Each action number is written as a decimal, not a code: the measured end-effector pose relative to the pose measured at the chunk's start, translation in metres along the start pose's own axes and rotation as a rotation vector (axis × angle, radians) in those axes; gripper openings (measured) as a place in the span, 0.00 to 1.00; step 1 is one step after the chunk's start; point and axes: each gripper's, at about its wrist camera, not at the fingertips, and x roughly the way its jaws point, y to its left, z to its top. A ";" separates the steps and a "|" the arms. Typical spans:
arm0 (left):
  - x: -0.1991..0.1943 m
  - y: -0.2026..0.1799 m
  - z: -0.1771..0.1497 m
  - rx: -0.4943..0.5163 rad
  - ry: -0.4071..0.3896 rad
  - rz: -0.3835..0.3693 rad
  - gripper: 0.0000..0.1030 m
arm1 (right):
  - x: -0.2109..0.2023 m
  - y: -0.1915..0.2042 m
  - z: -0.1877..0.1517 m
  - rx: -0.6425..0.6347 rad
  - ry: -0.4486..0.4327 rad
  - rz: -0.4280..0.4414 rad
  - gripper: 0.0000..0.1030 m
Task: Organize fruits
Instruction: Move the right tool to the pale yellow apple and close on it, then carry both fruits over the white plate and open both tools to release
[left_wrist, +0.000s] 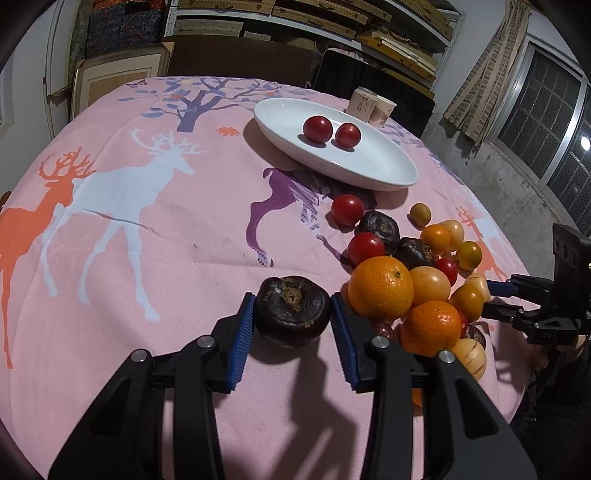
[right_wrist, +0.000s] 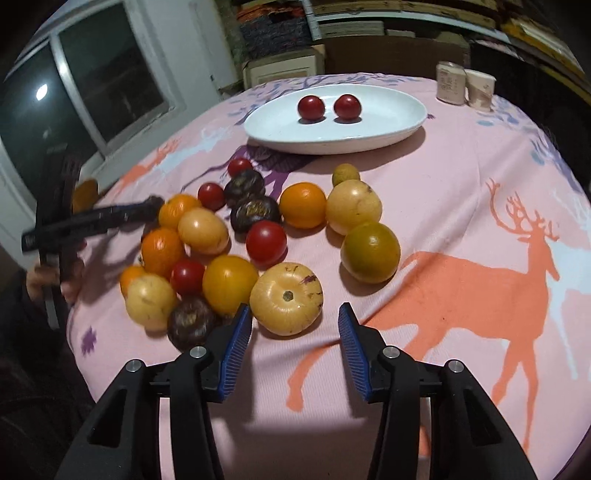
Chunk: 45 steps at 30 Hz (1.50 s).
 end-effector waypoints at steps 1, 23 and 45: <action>0.001 0.000 0.000 0.001 0.004 0.000 0.39 | 0.001 0.005 0.000 -0.025 -0.005 -0.022 0.47; 0.000 -0.001 0.001 0.002 -0.009 0.002 0.39 | -0.012 0.015 0.002 -0.011 -0.117 -0.077 0.39; -0.034 -0.040 0.070 0.113 -0.109 0.046 0.39 | -0.105 -0.047 0.065 0.148 -0.474 -0.166 0.39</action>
